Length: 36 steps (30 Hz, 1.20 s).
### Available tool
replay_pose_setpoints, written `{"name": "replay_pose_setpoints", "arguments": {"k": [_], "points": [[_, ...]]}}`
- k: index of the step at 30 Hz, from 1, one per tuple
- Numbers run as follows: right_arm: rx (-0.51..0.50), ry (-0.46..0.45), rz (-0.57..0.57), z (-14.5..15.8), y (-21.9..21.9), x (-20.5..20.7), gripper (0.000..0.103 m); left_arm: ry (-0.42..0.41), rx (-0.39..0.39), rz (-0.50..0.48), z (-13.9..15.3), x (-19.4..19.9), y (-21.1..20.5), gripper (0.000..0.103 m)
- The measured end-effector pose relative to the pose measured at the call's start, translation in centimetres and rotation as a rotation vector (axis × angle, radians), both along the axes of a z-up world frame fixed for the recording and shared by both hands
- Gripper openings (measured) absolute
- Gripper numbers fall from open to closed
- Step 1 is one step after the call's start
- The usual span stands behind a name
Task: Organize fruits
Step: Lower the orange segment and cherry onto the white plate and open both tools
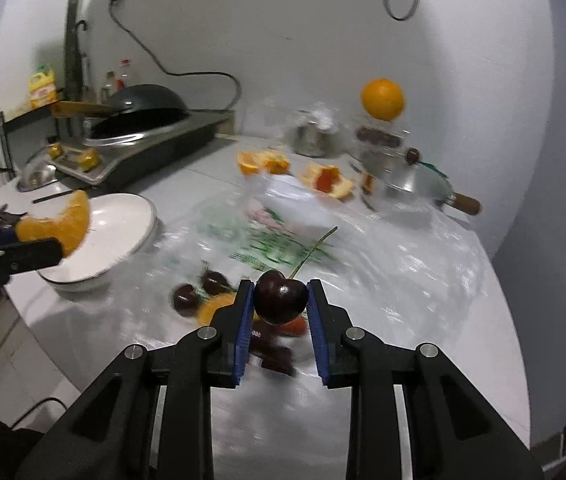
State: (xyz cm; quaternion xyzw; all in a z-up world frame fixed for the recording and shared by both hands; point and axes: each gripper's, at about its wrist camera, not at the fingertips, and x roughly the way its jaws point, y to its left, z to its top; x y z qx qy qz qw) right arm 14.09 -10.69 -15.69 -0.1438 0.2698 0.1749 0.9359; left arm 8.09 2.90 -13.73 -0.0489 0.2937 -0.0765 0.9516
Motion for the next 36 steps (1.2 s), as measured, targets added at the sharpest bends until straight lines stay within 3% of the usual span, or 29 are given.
{"name": "replay_pose_setpoints", "arguments": {"k": [17,36], "points": [[-0.023,0.036,0.194,-0.2,9.6,0.3,0.028,0.011,-0.029,0.108,-1.7,-0.5,6.4,0.023],[-0.078,0.141,0.331,-3.4,17.0,1.5,0.028,0.081,-0.07,0.143,-5.2,0.2,10.4,0.023]]}}
